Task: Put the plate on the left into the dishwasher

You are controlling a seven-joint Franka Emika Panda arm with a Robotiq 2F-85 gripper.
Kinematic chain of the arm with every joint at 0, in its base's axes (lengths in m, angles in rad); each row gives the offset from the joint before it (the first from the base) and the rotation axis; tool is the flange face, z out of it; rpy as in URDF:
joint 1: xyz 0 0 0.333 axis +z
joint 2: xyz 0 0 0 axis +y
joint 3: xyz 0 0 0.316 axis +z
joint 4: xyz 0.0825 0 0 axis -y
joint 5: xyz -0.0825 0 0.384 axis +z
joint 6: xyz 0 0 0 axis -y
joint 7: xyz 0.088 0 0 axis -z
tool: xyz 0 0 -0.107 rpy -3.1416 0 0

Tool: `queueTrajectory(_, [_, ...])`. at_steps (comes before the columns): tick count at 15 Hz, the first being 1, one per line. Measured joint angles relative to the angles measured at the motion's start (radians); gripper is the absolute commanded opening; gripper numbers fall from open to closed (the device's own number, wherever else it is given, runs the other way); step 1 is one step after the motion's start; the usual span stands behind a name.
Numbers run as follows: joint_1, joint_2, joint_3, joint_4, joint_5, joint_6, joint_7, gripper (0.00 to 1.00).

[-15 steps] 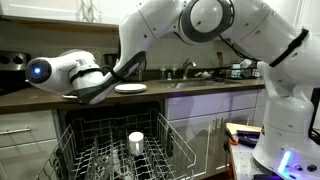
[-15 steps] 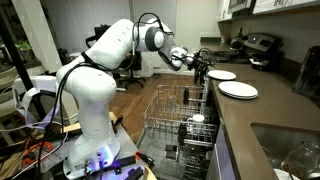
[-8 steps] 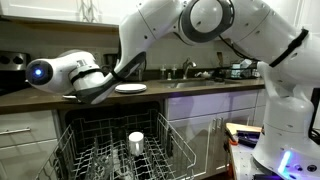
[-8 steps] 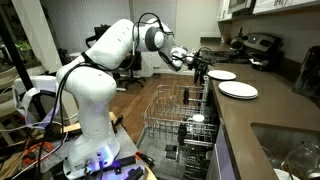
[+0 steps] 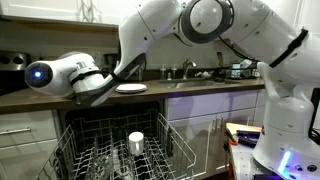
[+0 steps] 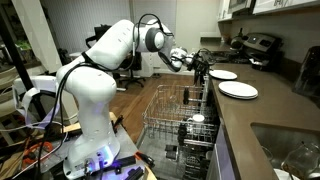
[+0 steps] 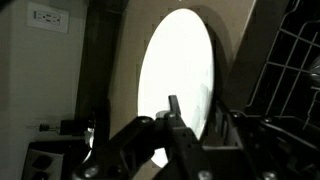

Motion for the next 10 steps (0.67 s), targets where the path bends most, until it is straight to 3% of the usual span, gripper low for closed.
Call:
queueTrajectory(8, [0.000, 0.005, 0.000, 0.000, 0.000, 0.000, 0.002, 0.08])
queueTrajectory(10, [0.000, 0.005, 0.000, 0.000, 0.000, 0.000, 0.003, 0.08])
